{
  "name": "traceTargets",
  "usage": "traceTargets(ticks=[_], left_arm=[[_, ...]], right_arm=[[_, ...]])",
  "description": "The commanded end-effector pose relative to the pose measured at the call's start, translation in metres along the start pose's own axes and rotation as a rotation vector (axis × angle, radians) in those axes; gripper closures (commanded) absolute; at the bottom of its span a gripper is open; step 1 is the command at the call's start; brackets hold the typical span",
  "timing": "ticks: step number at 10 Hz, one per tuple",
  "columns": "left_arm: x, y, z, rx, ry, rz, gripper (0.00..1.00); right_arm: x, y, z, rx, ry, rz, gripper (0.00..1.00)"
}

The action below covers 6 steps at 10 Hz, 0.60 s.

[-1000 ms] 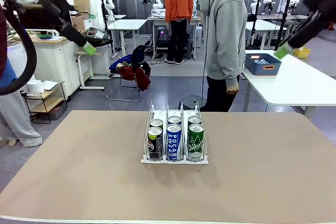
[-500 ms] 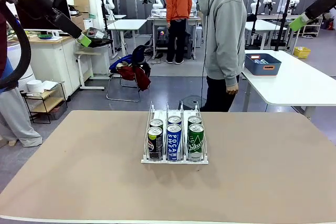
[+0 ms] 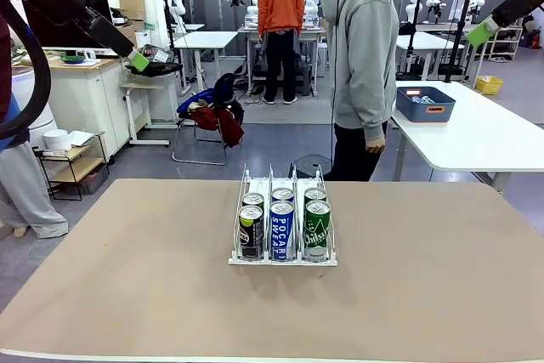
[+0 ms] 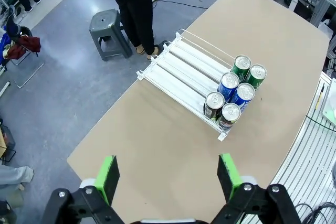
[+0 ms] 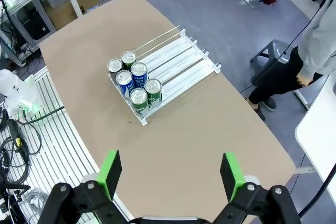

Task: Fill the beverage cans into the dispenser.
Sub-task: Pick up the Pepsi coke handed by the human.

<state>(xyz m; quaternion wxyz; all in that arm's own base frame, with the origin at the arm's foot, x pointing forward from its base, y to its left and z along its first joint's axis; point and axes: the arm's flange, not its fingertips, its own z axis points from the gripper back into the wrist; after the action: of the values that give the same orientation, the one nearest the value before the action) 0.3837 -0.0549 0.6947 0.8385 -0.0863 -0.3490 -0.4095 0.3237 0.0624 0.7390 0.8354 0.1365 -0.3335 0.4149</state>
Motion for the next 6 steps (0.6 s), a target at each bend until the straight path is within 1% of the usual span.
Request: traceTargets(ticks=[1, 2, 3, 4, 6], left_arm=[[-0.001, 0.003, -0.001, -0.009, -0.003, 0.002, 0.00], [-0.001, 0.003, -0.001, -0.009, -0.003, 0.002, 0.00], [-0.001, 0.003, -0.001, -0.009, -0.003, 0.002, 0.00], [-0.001, 0.003, -0.001, -0.009, -0.003, 0.002, 0.00], [-0.001, 0.003, -0.001, -0.009, -0.003, 0.002, 0.00]], right_arm=[[0.005, -0.003, 0.006, 0.005, -0.009, -0.020, 0.00], [0.010, -0.002, 0.017, 0.017, 0.015, -0.009, 0.00], [0.015, -0.004, 0.033, -0.008, 0.010, 0.006, 0.00], [0.019, -0.007, 0.050, 0.015, 0.013, 0.030, 0.00], [0.027, -0.025, 0.079, 0.059, -0.015, 0.014, 0.00]])
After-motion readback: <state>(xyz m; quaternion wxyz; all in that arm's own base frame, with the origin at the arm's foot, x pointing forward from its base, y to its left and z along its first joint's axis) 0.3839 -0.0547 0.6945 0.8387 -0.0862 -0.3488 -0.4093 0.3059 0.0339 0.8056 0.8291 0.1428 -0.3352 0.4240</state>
